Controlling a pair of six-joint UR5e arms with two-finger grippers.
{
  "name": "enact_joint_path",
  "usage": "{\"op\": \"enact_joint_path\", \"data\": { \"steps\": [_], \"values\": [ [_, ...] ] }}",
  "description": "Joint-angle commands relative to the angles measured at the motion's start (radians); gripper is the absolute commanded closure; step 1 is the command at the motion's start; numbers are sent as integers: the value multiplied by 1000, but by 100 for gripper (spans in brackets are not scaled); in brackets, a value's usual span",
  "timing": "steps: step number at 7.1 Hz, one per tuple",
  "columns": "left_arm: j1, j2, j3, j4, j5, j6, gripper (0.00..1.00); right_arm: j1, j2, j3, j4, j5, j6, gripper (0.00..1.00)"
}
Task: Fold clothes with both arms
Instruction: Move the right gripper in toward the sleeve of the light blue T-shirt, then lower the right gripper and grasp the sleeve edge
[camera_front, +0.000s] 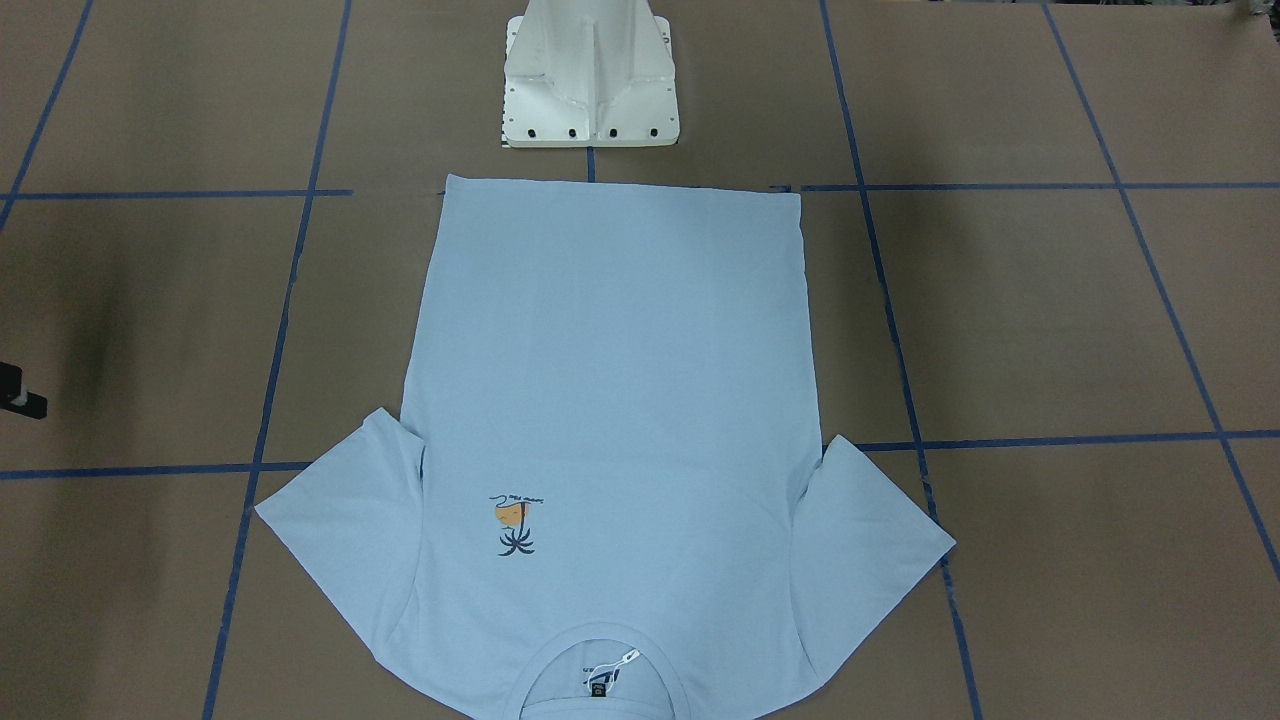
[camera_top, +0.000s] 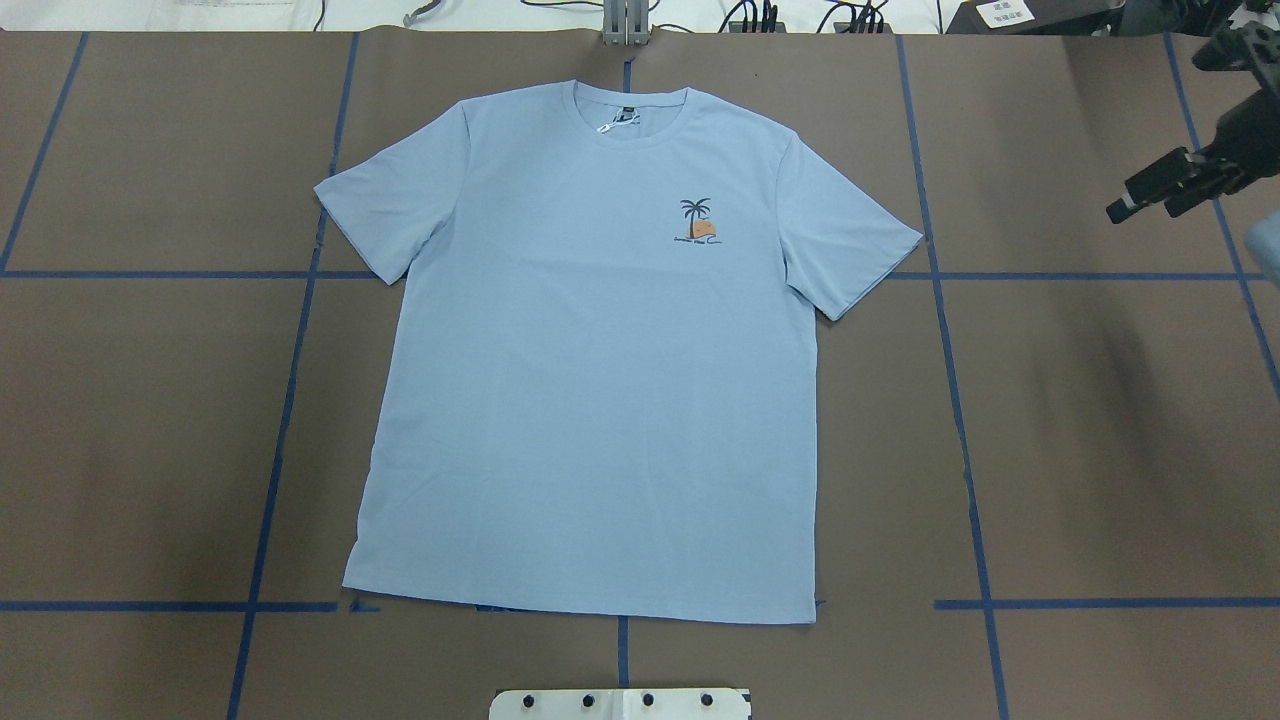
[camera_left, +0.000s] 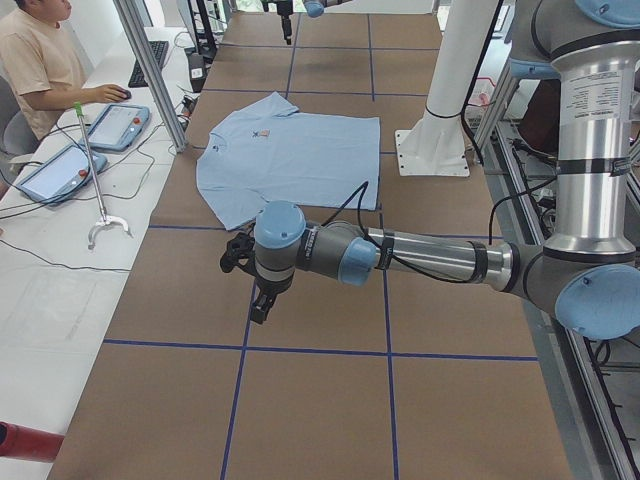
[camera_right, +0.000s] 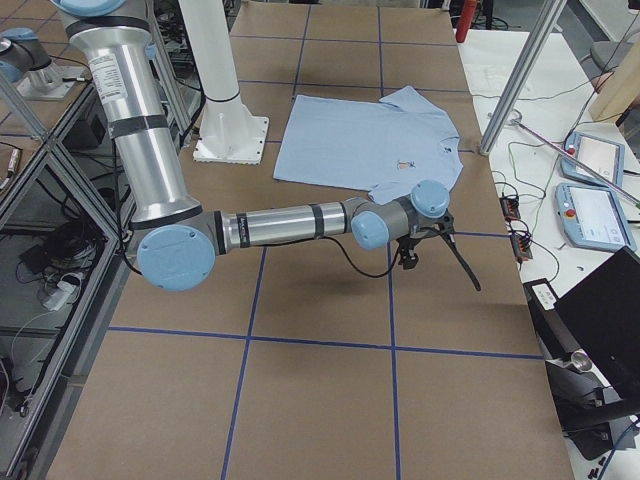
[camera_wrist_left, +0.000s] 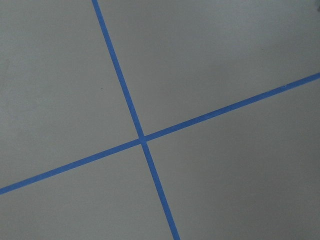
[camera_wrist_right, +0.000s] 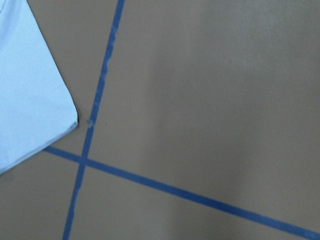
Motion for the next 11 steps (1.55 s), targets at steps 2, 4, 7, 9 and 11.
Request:
{"op": "enact_joint_path", "data": {
  "steps": [2, 4, 7, 9, 11],
  "values": [
    [0, 0, 3, 0, -8, 0, 0, -174, 121, -82, 308, -179, 524, 0],
    [0, 0, 3, -1, -9, 2, 0, -261, 119, -114, 437, -345, 772, 0],
    [2, 0, 10, -3, -26, 2, 0, -291, 130, -175, 438, -358, 776, 2],
    [0, 0, 15, -24, -25, 2, 0, -301, 150, -209, 438, -362, 780, 12],
    [0, 0, 18, -24, -25, 2, 0, -307, 153, -209, 438, -362, 800, 37]
  ]
}}
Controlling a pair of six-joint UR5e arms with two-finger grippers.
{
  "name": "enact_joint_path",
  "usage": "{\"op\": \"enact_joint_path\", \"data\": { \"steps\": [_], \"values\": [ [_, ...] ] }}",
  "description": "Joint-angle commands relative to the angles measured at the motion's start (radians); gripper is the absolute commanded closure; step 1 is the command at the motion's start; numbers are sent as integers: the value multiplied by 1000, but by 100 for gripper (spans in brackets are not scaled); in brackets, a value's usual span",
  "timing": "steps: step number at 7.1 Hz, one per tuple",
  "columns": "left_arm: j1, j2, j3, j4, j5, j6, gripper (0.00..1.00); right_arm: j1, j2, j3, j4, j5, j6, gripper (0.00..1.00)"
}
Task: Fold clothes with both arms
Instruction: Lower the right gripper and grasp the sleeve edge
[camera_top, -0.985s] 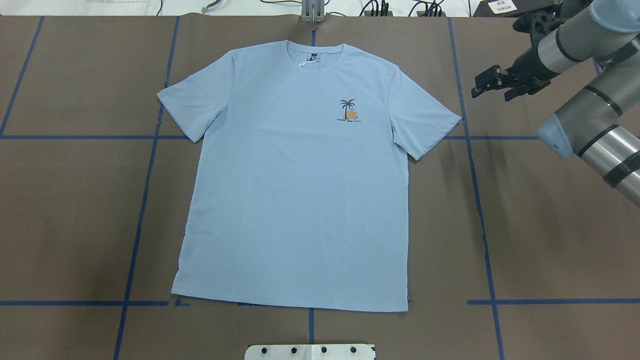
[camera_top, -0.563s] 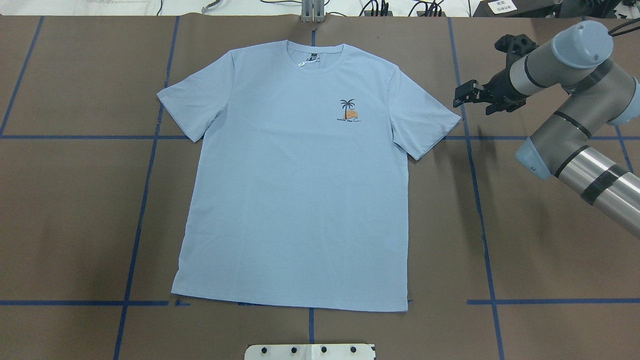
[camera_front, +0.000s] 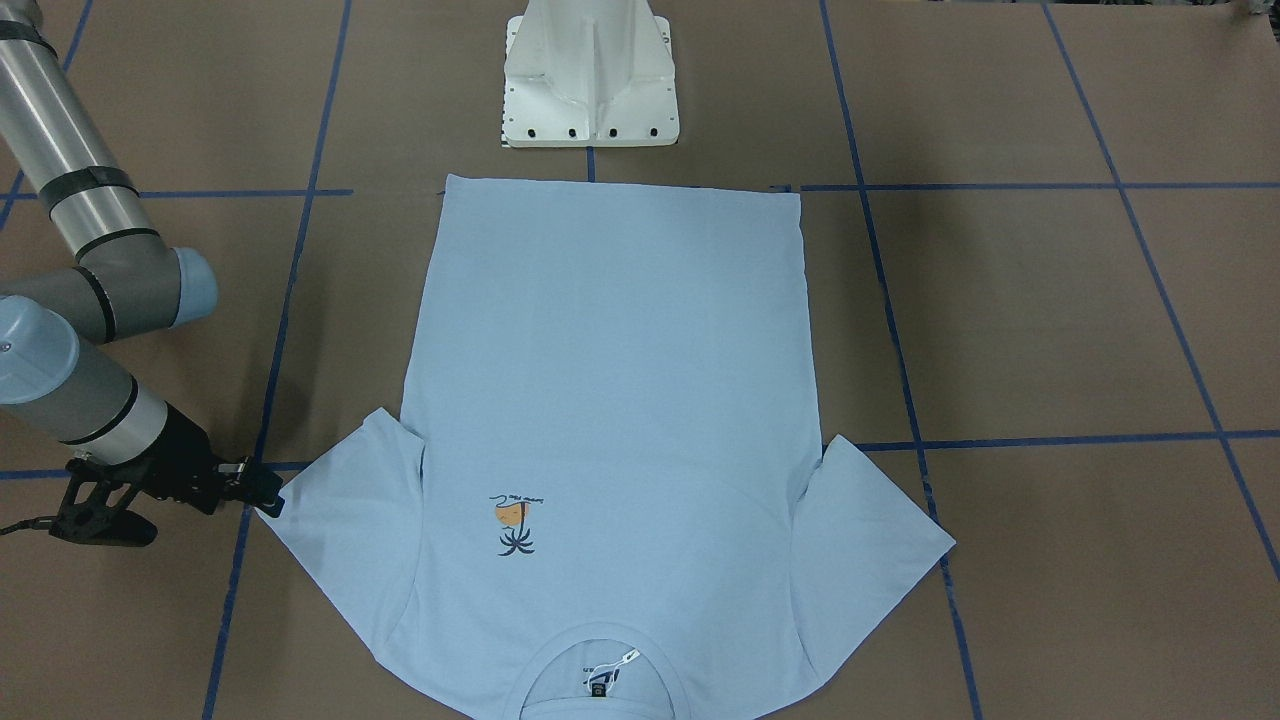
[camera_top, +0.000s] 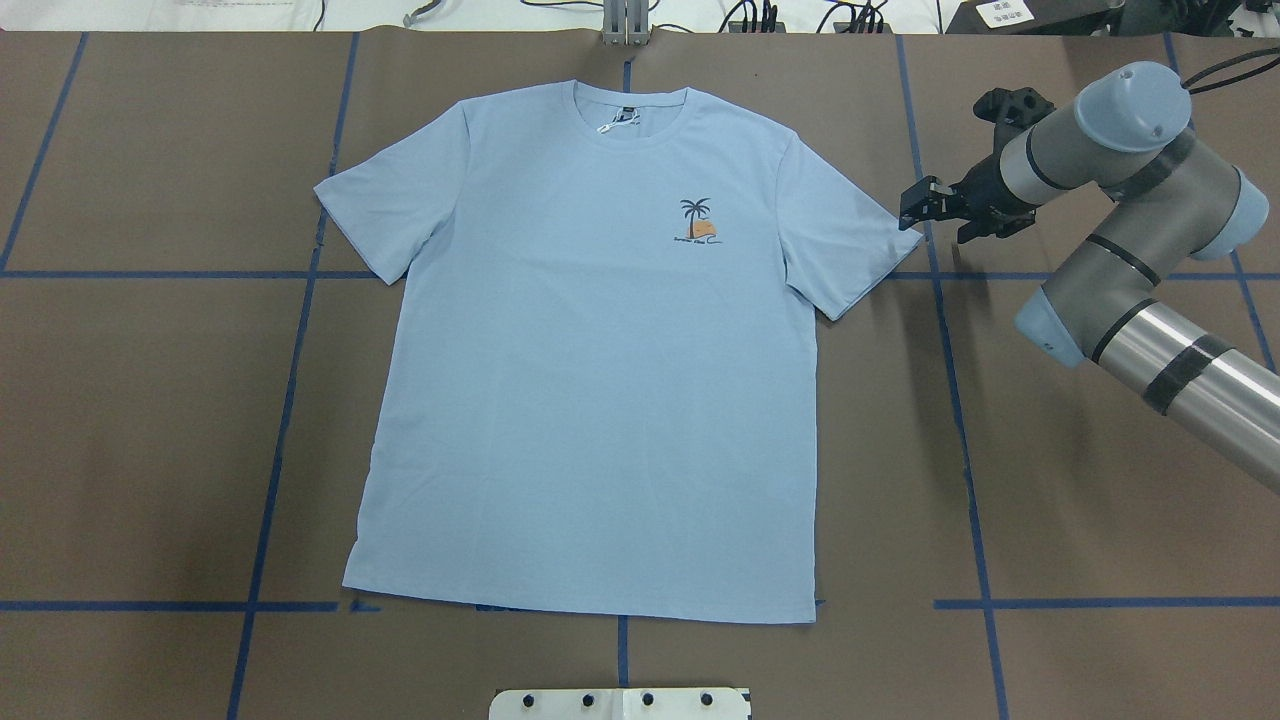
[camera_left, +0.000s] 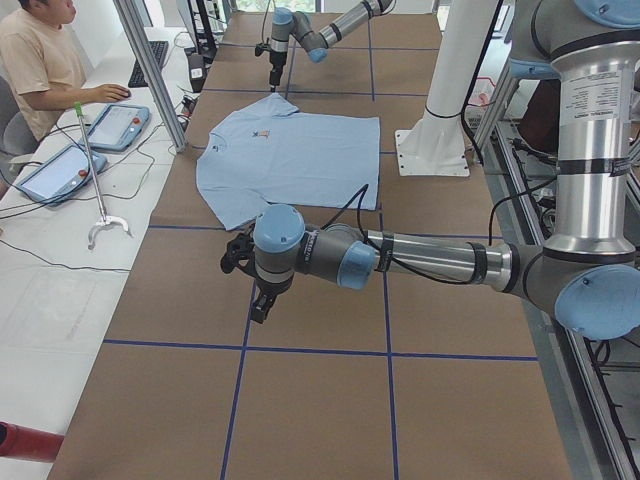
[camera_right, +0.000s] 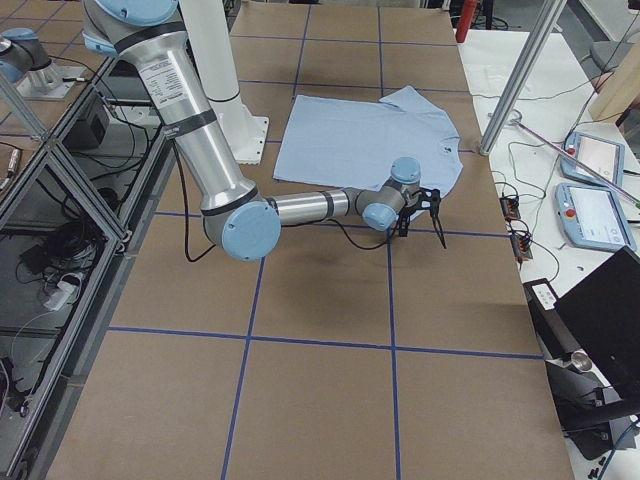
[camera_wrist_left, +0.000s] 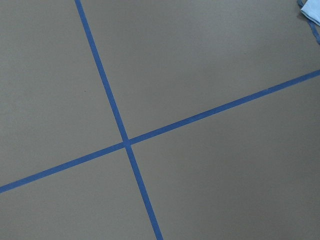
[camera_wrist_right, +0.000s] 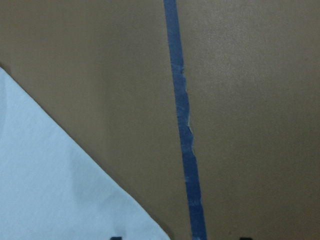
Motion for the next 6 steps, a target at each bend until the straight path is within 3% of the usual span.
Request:
{"op": "enact_joint_path", "data": {
  "steps": [1, 3, 4, 6],
  "values": [
    [0, 2, 4, -1, 0, 0, 0, -5, 2, -3, 0, 0, 6, 49],
    [0, 2, 10, -3, 0, 0, 0, -8, 8, -1, 0, 0, 7, 73],
    [0, 2, 11, -3, 0, 0, 0, -10, 10, -3, 0, 0, 7, 96],
    [0, 2, 10, -3, 0, 0, 0, -8, 21, 3, 0, 0, 12, 100]
  ]
}}
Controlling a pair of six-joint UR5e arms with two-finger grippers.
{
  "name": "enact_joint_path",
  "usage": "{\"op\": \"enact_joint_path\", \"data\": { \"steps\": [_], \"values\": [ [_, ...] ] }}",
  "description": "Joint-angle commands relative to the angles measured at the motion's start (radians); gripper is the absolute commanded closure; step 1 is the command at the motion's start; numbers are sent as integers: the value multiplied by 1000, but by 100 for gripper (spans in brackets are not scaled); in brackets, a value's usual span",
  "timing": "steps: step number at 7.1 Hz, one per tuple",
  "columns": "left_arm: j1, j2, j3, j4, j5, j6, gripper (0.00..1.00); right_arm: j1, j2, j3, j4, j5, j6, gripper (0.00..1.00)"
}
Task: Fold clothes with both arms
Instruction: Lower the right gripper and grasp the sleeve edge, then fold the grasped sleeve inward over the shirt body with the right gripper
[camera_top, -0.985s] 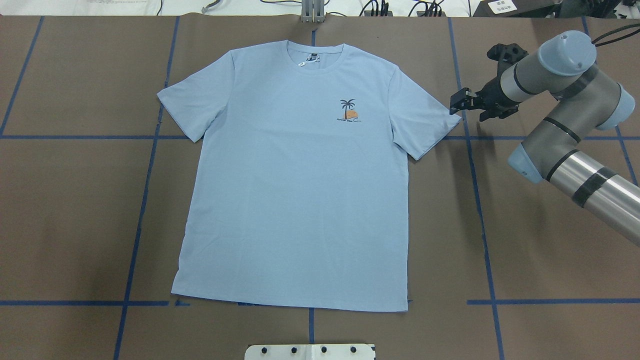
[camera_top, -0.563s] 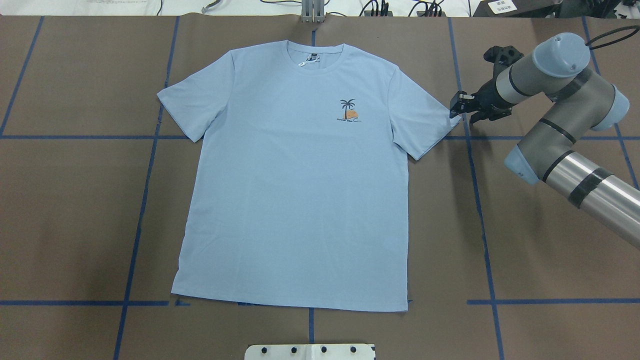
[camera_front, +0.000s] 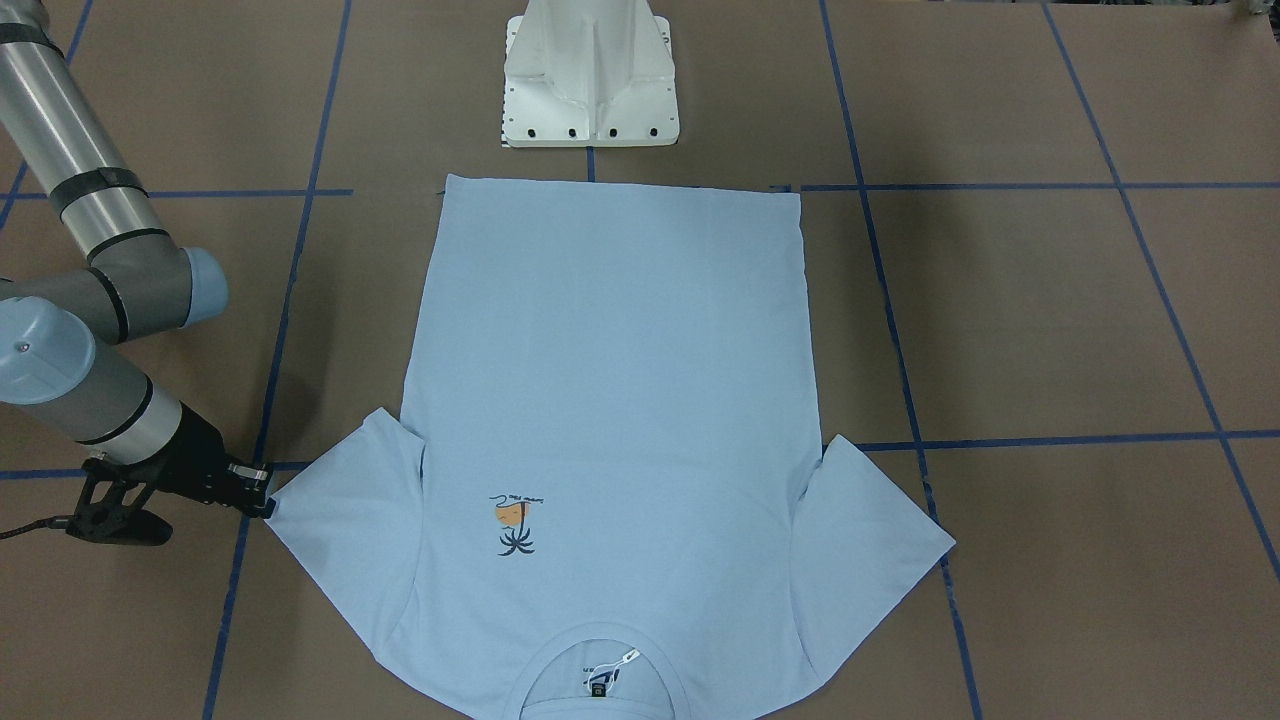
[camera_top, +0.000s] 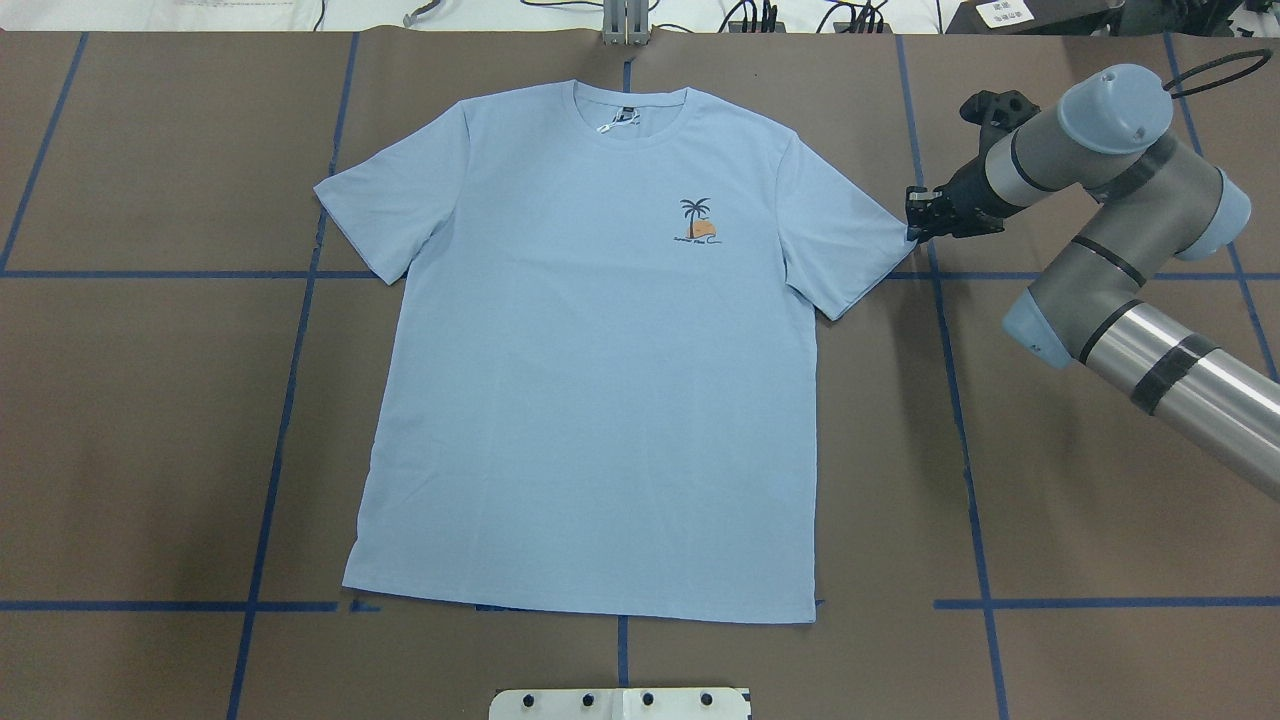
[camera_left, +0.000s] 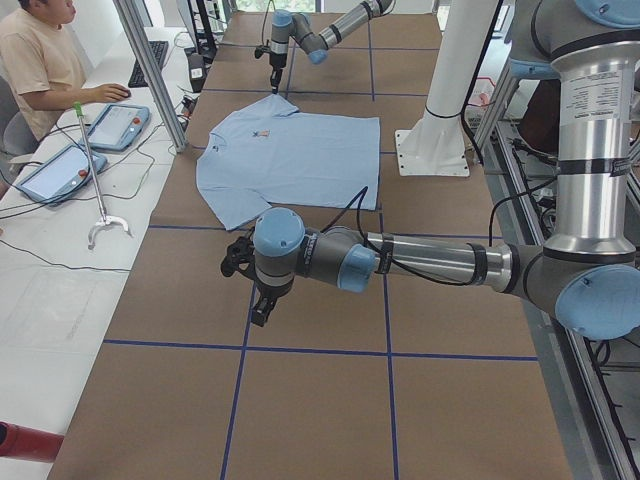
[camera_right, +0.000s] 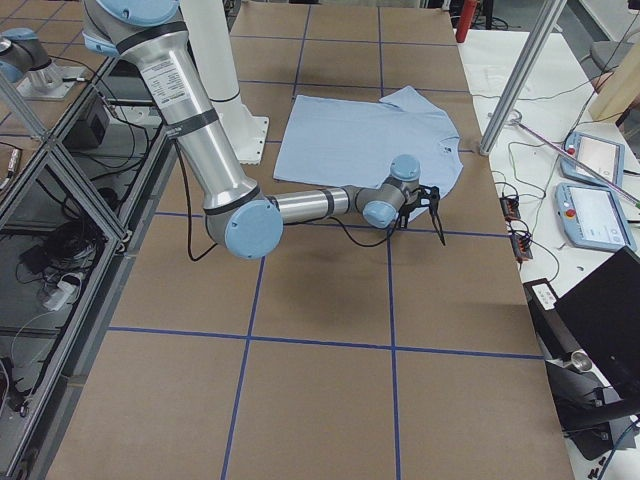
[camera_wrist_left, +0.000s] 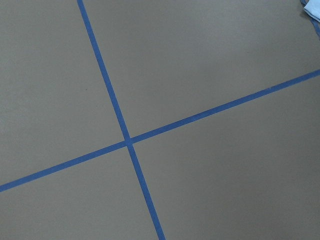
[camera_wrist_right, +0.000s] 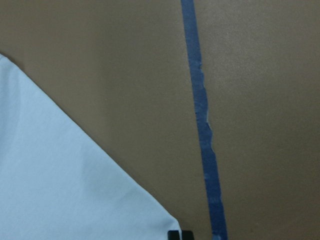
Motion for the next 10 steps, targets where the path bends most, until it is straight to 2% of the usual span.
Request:
{"op": "enact_joint_path", "data": {
  "steps": [1, 2, 3, 4, 6, 7, 8, 9, 10],
  "values": [
    [0, 0, -2, 0, 0, 0, 0, 1, 15, 13, 1, 3, 16, 100],
    [0, 0, -4, 0, -2, 0, 0, -11, 41, 72, 0, 5, 86, 100],
    [0, -1, -5, 3, -3, -8, 0, -72, 102, 109, -11, -1, 239, 100],
    [2, -8, -8, 1, -27, -24, 0, -97, 180, 104, -43, -36, 329, 100],
    [2, -9, -18, -64, -31, -23, 0, -139, 277, 23, -83, -161, 368, 100],
    [2, -2, -16, -74, -44, -25, 0, -139, 302, -10, -83, -172, 368, 100],
    [2, 14, -4, -74, -78, -26, 0, -145, 319, -27, -83, -201, 366, 80],
    [3, 14, -4, -71, -78, -44, 0, -195, 345, -30, -86, -312, 365, 1],
    [12, 5, -4, -80, -78, -175, 0, -243, 357, -30, -86, -404, 368, 0]
  ]
}}
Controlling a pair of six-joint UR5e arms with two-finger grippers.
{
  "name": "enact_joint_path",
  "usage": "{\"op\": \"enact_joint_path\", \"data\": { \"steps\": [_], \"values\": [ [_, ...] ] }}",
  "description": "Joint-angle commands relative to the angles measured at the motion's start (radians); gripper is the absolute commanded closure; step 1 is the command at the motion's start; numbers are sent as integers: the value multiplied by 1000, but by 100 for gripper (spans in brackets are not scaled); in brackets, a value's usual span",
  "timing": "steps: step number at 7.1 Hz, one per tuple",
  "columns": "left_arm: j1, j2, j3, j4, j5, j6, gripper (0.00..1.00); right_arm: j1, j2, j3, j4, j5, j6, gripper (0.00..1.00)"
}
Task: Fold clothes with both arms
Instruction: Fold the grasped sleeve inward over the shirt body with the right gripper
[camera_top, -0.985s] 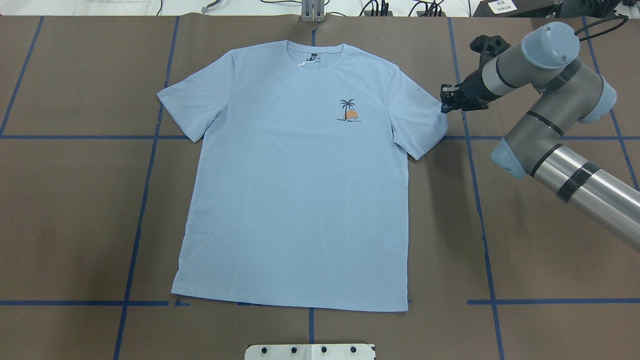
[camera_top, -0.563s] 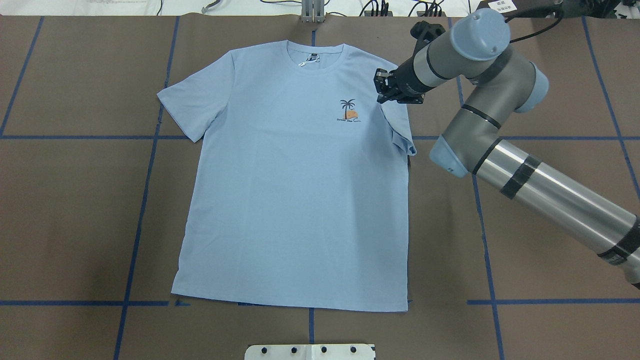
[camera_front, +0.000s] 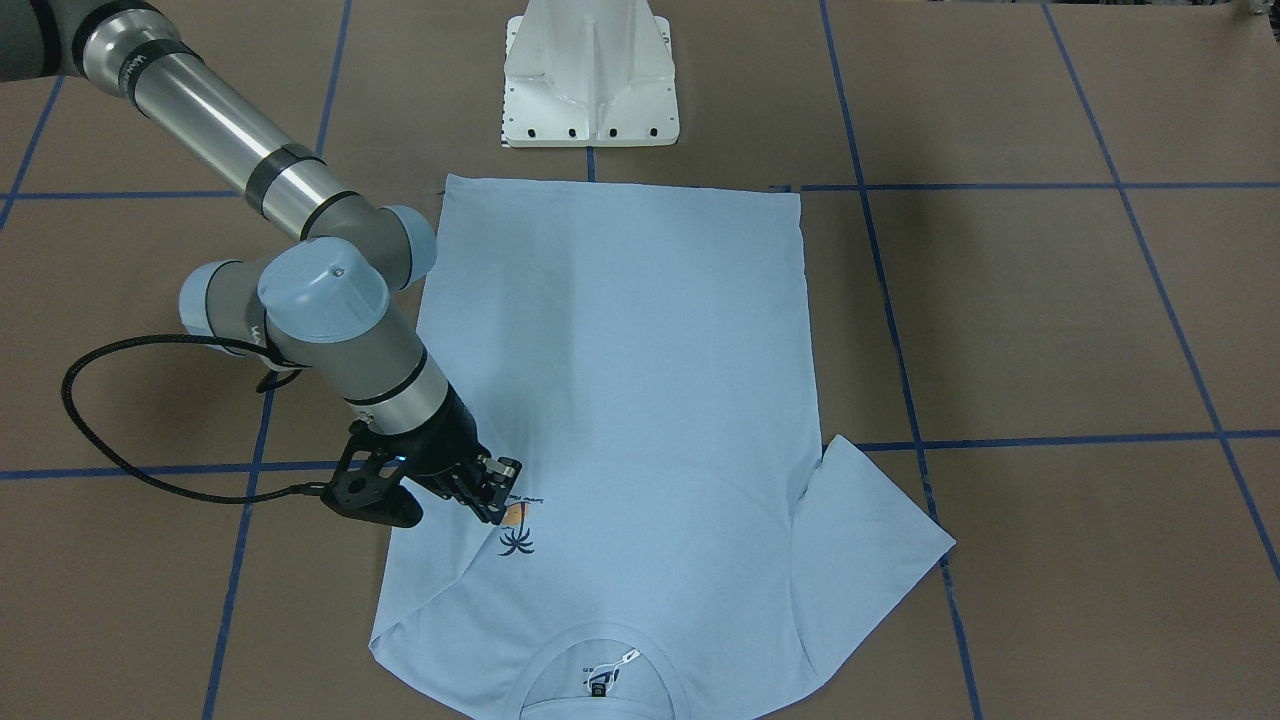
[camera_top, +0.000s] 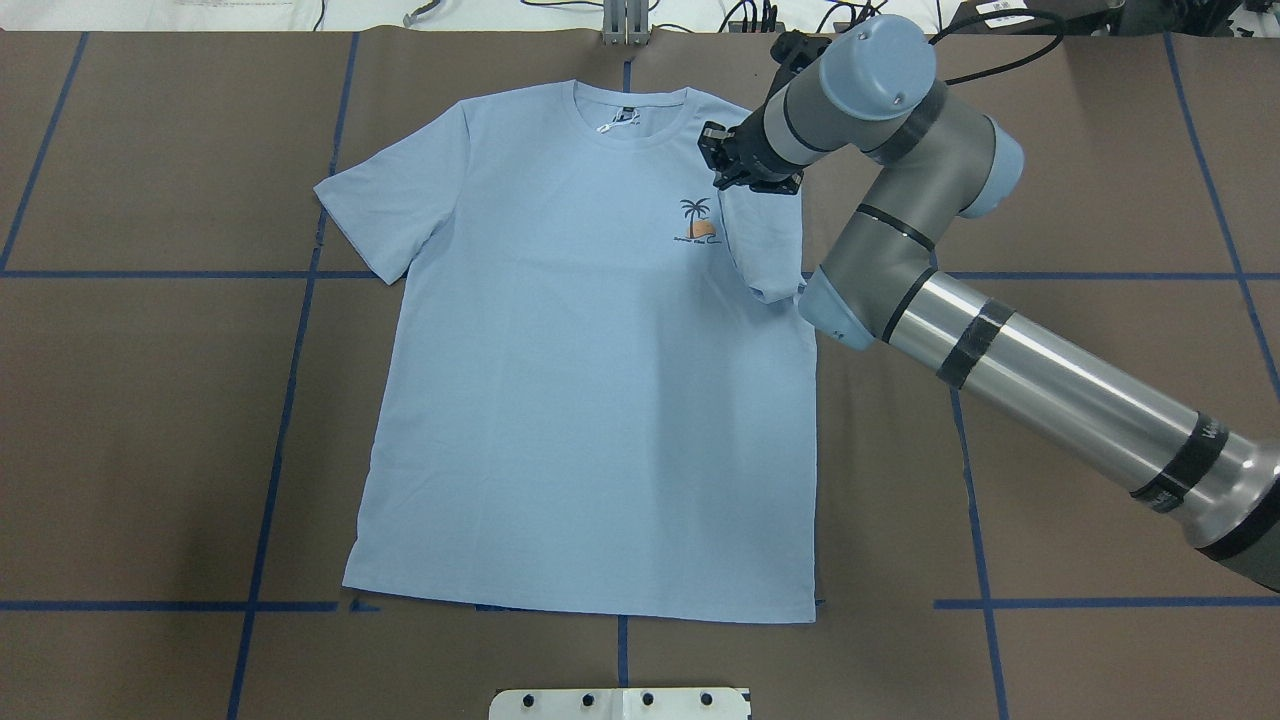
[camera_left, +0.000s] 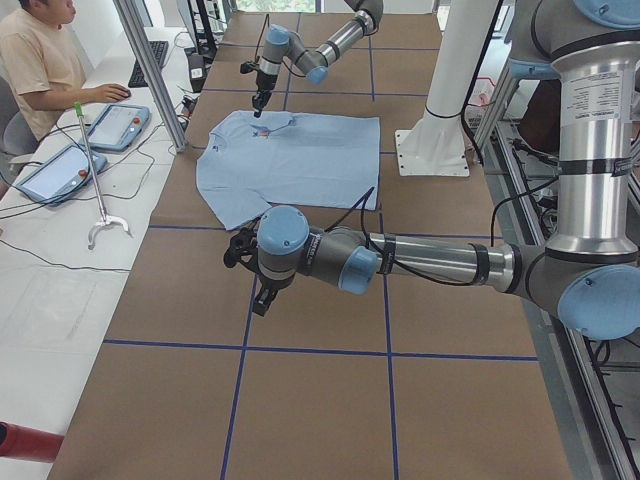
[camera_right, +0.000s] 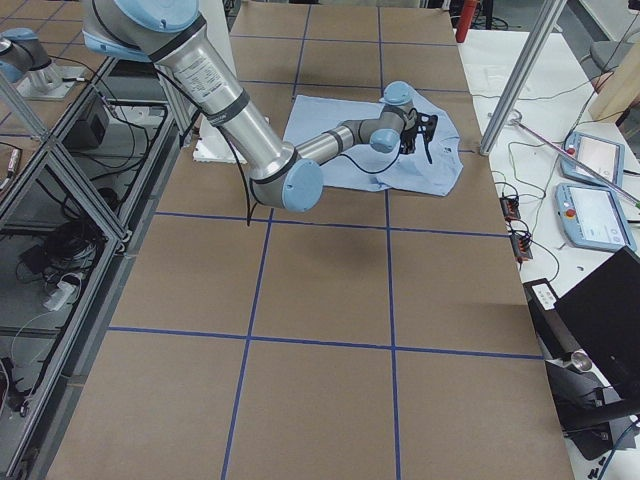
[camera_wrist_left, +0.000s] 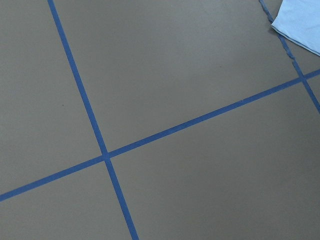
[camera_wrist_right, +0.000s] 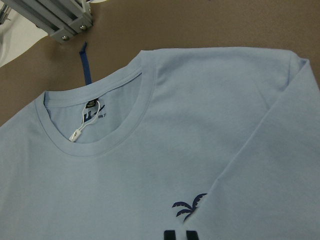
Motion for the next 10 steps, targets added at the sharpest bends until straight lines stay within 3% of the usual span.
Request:
{"op": "enact_joint_path", "data": {
  "steps": [1, 2, 3, 4, 5, 6, 7, 8, 10],
  "values": [
    [60, -21, 15, -63, 3, -179, 0, -54, 29, 24, -1, -106, 6, 0],
    [99, -64, 87, -187, 6, -236, 0, -54, 23, 56, -19, -98, 7, 0],
    [180, -140, 171, -314, 6, -428, 0, -52, 8, 125, -97, -74, 5, 0],
    [264, -244, 222, -340, 12, -654, 0, -51, -64, 259, -163, -47, 3, 0],
    [338, -317, 274, -341, 56, -713, 0, -31, -146, 356, -161, -23, -9, 0],
    [381, -427, 387, -346, 93, -776, 0, -21, -203, 424, -158, -11, -10, 0],
    [441, -510, 435, -357, 163, -910, 0, -12, -242, 478, -158, 12, -9, 0],
    [463, -538, 489, -402, 193, -925, 1, -2, -276, 522, -158, 38, -10, 0],
    [487, -622, 671, -552, 199, -966, 6, 9, -294, 538, -158, 55, -10, 0]
  ]
}}
